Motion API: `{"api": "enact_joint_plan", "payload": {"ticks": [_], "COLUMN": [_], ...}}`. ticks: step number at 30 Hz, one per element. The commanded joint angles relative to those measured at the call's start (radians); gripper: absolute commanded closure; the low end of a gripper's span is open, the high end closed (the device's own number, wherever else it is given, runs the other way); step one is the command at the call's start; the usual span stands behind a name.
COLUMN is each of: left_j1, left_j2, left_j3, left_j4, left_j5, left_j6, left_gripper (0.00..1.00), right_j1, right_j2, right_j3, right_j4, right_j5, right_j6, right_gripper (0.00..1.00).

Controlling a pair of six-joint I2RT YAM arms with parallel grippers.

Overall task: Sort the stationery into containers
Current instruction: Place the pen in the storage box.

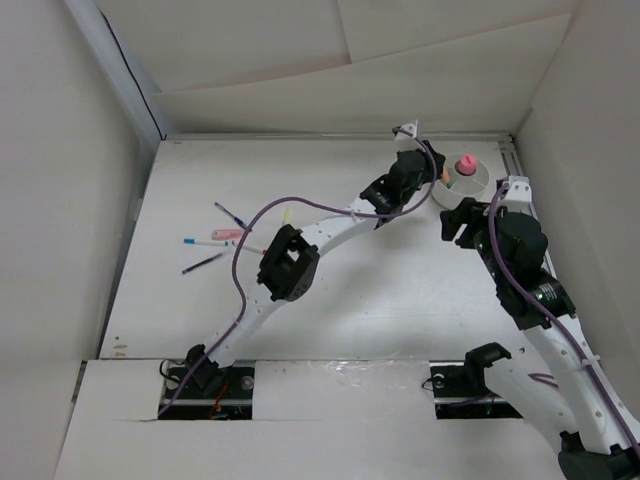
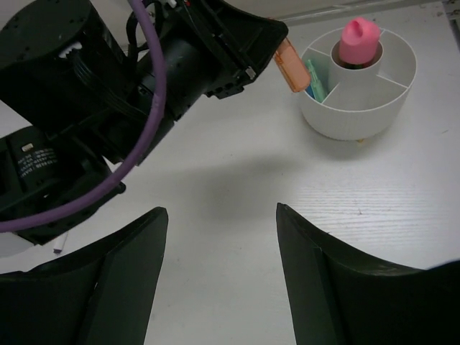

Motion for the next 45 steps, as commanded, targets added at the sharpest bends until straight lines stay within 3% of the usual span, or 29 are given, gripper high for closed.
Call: {"api": "enact_joint_plan", "payload": {"ticks": [1,12,33,45], "left_j1": [-0.015,-0.044,-0.044,-0.044], "left_j2": [0.012,0.144,0.246,0.294], "left_j3": [0.078,0.178,0.201,0.232], "left_j4": [0.135,0.257,0.384,0.429], "left_j5": [-0.094,-0.23,-0.249,-0.26], "left_j6": [0.058,0.114,0.125,0.114], "left_gripper": [0.92,0.88,0.85,0.81], "right_j1": [-0.013,-0.023,-0.032,-0.032], "right_j2": [-0.009,-0.06,-0.075,-0.035], "right_j3": [0.042,0.042,0.04,0.022], "right_j4": [0.014,0.012,0.089,0.125], "right_j5": [-0.034,-0.054,-0.249,-0.267], "right_j6": [0.009,0.0,0.02,0.02], "right_gripper": [0.32,0.32,0.33,0.33]}}
